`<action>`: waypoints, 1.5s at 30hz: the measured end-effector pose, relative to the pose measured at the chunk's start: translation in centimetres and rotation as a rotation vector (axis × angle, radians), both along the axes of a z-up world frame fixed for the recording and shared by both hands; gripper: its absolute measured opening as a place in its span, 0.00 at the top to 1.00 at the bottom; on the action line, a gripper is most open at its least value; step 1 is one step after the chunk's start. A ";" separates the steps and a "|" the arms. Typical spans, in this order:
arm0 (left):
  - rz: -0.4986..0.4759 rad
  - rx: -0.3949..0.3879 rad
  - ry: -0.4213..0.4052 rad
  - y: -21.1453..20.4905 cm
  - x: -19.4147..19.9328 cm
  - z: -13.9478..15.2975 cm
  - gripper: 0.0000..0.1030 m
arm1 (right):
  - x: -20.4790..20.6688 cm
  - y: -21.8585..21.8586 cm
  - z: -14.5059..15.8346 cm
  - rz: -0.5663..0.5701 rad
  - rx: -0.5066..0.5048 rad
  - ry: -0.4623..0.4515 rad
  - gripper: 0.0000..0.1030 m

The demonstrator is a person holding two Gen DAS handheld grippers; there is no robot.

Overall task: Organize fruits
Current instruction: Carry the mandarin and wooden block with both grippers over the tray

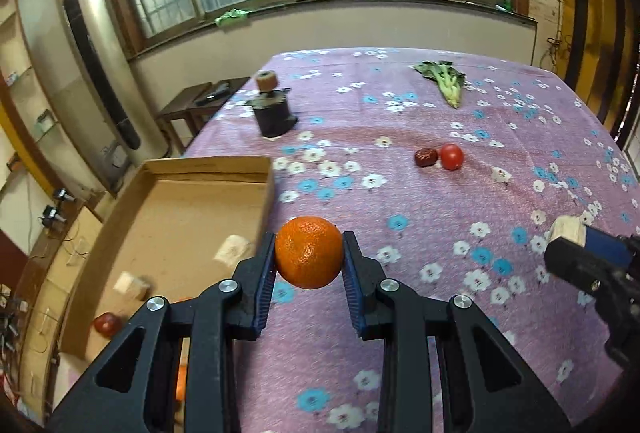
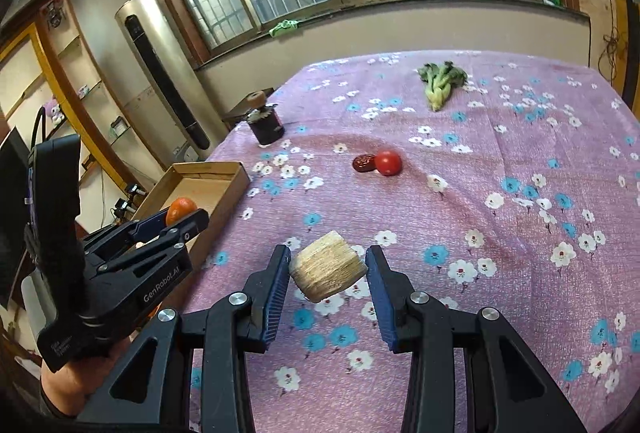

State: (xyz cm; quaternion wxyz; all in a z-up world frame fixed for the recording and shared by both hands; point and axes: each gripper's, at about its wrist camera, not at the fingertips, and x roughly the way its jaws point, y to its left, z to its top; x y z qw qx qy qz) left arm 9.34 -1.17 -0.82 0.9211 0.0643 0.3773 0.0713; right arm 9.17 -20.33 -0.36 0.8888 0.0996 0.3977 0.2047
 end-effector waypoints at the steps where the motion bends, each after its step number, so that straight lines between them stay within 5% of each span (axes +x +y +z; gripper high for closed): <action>1: 0.005 0.004 -0.003 0.2 -0.3 0.1 0.72 | -0.2 0.2 0.1 0.003 -0.003 -0.004 0.62; 45: 0.190 0.004 -0.081 10.5 -5.5 1.1 0.72 | -3.4 11.9 2.0 0.203 -0.055 -0.058 0.62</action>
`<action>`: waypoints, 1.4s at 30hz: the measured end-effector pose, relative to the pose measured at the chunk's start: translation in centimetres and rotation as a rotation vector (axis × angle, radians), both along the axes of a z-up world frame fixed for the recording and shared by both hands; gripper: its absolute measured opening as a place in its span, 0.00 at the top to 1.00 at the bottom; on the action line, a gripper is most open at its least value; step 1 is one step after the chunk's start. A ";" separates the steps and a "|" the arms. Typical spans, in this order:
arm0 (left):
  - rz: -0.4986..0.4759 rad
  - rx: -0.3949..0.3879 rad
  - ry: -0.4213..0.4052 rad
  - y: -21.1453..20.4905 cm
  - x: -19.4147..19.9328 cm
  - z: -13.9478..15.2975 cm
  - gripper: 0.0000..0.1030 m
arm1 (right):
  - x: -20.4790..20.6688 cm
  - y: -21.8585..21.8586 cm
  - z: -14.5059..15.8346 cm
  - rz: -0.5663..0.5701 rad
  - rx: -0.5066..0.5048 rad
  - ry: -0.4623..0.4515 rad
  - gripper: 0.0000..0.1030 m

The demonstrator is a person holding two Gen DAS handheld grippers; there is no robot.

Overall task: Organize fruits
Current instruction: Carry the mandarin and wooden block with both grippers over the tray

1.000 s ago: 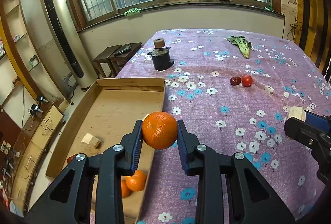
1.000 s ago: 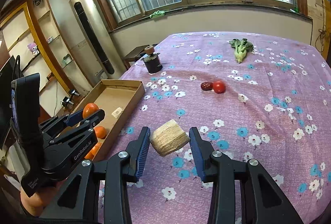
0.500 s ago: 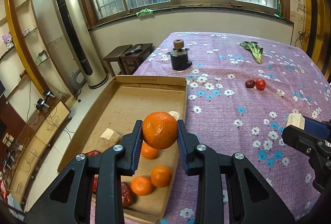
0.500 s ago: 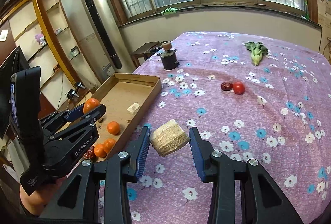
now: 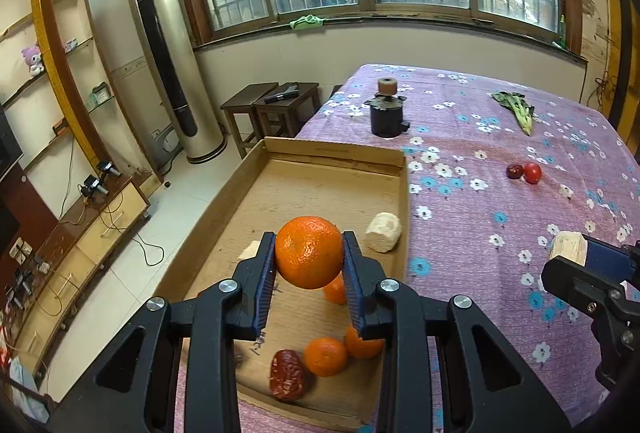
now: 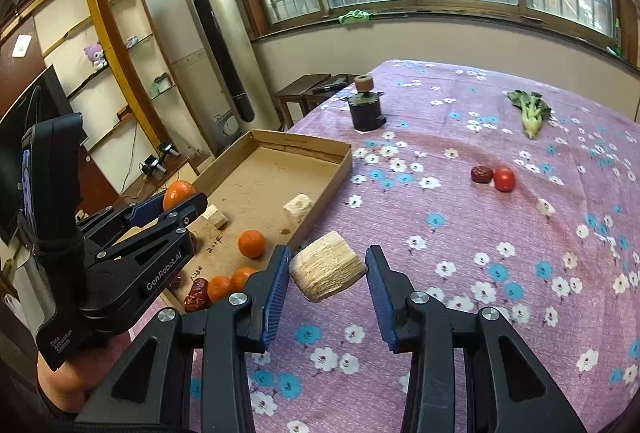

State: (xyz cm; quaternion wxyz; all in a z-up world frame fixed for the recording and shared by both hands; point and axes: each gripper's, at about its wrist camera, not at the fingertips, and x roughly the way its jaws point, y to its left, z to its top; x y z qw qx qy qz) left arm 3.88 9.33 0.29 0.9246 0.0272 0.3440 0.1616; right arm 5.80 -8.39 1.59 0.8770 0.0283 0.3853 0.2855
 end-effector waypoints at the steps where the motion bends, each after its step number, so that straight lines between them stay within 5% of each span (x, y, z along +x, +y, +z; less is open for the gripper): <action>1: 0.004 0.000 0.000 0.2 0.0 -0.1 0.72 | 0.0 0.3 0.0 0.005 -0.001 0.000 0.62; 42: 0.112 0.009 0.000 6.2 0.6 -0.9 0.72 | 2.7 7.8 -0.2 0.121 -0.010 -0.009 0.62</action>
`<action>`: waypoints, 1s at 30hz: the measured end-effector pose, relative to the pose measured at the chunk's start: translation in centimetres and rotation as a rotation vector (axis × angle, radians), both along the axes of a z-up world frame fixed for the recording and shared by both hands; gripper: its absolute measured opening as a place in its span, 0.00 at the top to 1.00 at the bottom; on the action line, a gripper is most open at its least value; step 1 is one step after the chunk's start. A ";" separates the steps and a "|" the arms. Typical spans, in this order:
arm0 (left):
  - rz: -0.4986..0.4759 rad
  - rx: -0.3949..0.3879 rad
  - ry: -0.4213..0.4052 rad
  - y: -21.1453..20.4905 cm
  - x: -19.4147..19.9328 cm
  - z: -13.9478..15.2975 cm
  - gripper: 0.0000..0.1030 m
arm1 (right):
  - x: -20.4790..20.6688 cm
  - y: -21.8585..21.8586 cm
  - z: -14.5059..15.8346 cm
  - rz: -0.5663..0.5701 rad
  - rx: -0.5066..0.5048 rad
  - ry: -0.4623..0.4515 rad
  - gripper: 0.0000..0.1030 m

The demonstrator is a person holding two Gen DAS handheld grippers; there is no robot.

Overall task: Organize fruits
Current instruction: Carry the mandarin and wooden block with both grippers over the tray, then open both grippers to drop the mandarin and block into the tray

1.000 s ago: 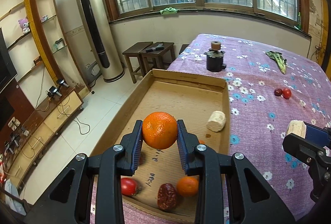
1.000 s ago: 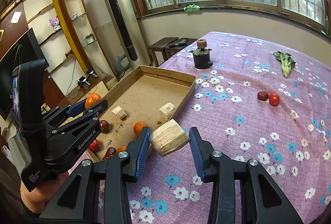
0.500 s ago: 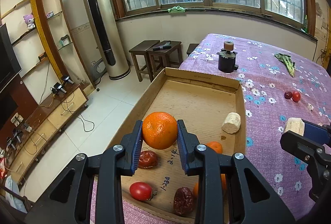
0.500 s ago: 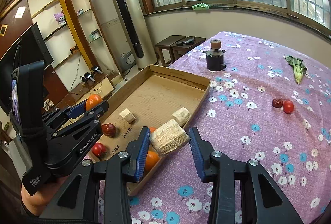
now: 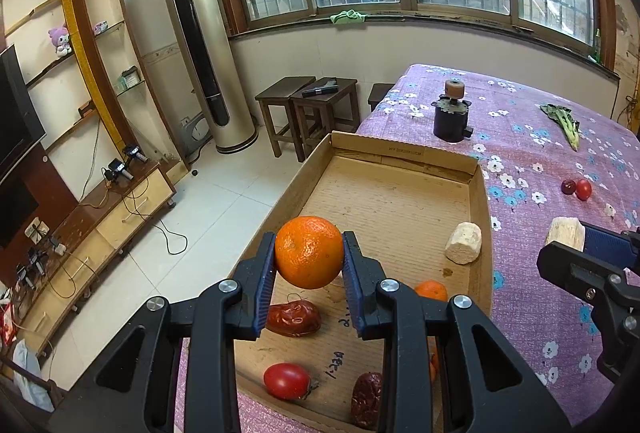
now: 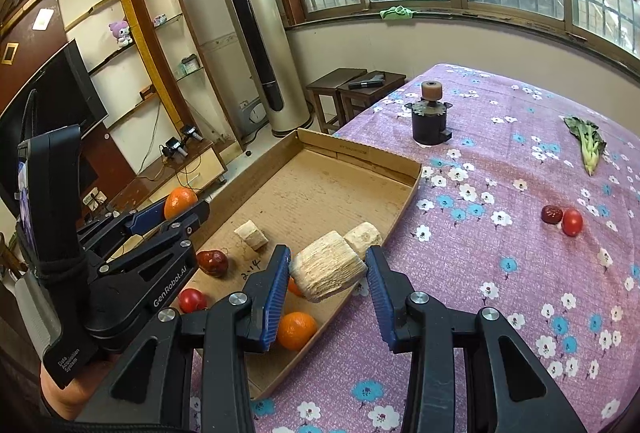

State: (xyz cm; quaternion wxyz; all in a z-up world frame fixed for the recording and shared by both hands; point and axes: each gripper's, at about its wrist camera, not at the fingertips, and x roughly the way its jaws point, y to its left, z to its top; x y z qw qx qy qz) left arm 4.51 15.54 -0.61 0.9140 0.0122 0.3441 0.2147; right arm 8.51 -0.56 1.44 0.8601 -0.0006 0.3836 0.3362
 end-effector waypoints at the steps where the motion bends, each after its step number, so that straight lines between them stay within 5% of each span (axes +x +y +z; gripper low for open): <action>1: 0.001 0.000 0.002 0.0 0.1 -0.1 0.72 | 0.0 0.1 0.0 0.001 -0.001 0.000 0.62; 5: -0.010 -0.030 0.007 0.6 0.5 -0.2 0.72 | 0.5 0.7 -0.3 0.011 -0.003 0.006 0.62; 14: -0.077 -0.235 0.025 4.4 4.4 0.4 0.72 | 4.8 2.4 -1.6 0.008 -0.005 0.058 0.62; 21: -0.067 -0.244 0.086 5.6 8.5 -0.5 0.72 | 9.1 4.9 -2.2 0.021 -0.015 0.088 0.62; 30: -0.037 -0.203 0.217 5.4 11.4 -4.5 0.72 | 10.9 8.8 -6.6 0.085 -0.125 0.116 0.62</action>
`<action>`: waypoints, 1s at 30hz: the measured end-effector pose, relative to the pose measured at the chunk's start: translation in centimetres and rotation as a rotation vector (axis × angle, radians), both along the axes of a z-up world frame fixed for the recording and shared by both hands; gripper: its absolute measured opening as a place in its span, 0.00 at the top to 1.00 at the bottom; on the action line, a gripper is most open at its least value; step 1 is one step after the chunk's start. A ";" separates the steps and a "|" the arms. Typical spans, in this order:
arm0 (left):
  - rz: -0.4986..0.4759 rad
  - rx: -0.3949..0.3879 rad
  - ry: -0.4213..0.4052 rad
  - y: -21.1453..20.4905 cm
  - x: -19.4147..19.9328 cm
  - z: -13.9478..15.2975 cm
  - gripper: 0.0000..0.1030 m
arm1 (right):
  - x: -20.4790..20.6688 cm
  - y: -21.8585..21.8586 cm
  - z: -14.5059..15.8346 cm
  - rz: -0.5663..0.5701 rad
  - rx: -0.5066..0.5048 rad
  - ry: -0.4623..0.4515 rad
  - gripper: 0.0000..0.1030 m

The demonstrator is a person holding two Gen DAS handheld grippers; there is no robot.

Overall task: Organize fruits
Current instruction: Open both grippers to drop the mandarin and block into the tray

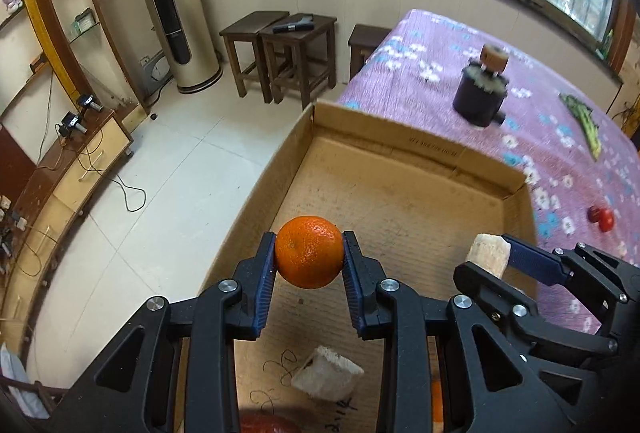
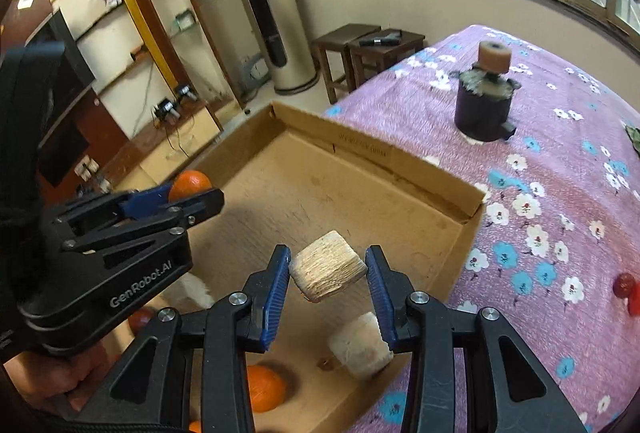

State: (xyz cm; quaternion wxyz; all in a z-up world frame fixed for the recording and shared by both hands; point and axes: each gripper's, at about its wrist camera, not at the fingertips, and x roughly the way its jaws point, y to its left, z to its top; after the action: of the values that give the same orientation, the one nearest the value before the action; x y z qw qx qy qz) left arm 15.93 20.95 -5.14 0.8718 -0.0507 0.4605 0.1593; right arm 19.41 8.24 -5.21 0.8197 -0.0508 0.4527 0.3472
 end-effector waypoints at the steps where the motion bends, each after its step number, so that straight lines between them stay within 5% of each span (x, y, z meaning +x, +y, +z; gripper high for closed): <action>1: -0.001 0.003 0.008 0.0 0.1 -0.2 0.72 | 0.2 0.1 -0.4 0.000 -0.006 0.004 0.62; 11: 0.012 0.013 0.066 0.0 0.9 -2.2 0.64 | 0.8 0.3 -2.3 0.016 -0.029 0.029 0.61; 26: 0.001 -0.001 -0.062 -1.9 -2.2 2.6 0.63 | -1.5 -5.2 2.6 -0.041 0.102 -0.004 0.55; 30: -0.038 -0.001 -0.103 -4.2 -3.3 3.7 0.42 | -2.8 -8.1 4.0 -0.074 0.128 -0.029 0.55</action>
State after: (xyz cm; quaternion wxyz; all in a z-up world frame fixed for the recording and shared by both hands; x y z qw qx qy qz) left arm 12.62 16.74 -1.45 0.8972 -0.0506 0.4159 0.1397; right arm 16.66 0.10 -1.26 0.8400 0.0136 0.4193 0.3442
